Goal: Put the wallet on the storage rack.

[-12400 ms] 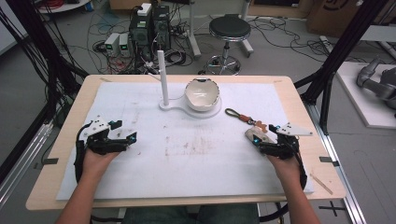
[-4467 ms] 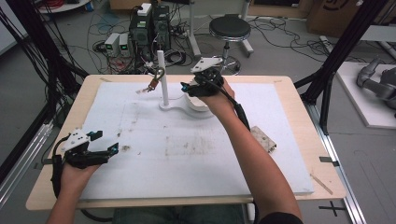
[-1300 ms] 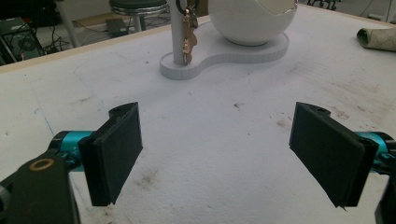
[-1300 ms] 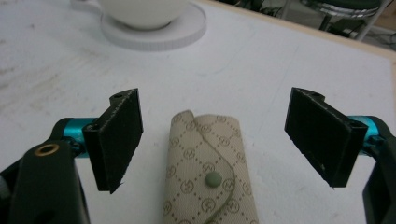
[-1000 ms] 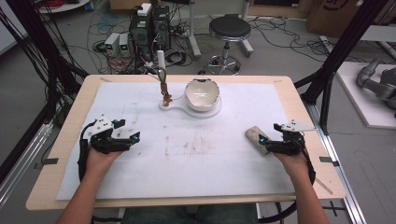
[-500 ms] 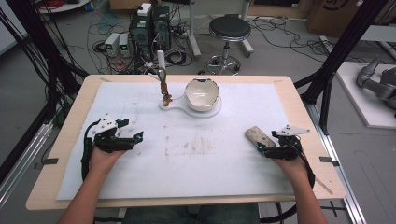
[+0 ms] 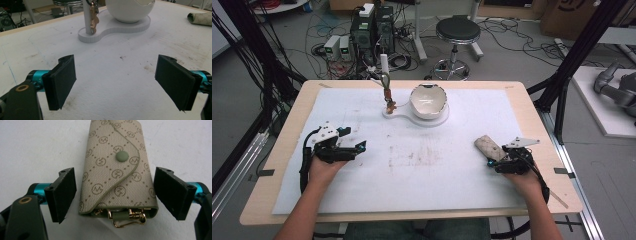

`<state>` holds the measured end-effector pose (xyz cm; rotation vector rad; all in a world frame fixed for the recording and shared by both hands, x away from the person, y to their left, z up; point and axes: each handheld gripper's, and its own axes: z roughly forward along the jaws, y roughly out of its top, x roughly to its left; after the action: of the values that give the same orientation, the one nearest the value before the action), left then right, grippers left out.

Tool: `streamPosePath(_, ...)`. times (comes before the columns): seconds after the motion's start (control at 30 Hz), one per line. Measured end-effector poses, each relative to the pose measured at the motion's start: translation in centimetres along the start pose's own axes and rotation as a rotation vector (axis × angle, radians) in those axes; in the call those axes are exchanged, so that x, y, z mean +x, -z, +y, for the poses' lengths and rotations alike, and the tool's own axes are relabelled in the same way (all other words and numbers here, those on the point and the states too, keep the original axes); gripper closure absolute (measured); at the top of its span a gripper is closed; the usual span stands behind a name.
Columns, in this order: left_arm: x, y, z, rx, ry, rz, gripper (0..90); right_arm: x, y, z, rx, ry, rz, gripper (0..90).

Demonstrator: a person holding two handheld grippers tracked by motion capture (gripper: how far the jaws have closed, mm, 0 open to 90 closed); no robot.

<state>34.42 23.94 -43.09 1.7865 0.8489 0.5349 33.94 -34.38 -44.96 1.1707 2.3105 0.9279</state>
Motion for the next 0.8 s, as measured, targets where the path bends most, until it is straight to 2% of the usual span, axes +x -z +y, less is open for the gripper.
streamPosePath(0.3,-0.11,-0.01,0.03,0.003,-0.007,0.000,17.0,0.01,-0.19,-0.09,0.024,0.004,0.001,20.0)
streamPosePath(0.4,-0.15,-0.03,0.02,0.006,-0.007,0.004,17.0,-0.08,-0.15,-0.13,0.026,-0.006,0.006,24.3)
streamPosePath(0.5,-0.16,-0.07,-0.01,0.010,-0.007,0.002,17.0,-0.33,0.02,-0.26,0.021,-0.037,0.005,29.8)
streamPosePath(0.8,-0.27,-0.05,0.04,0.015,-0.018,-0.001,17.0,-0.41,0.25,0.07,0.035,-0.034,0.003,35.7)
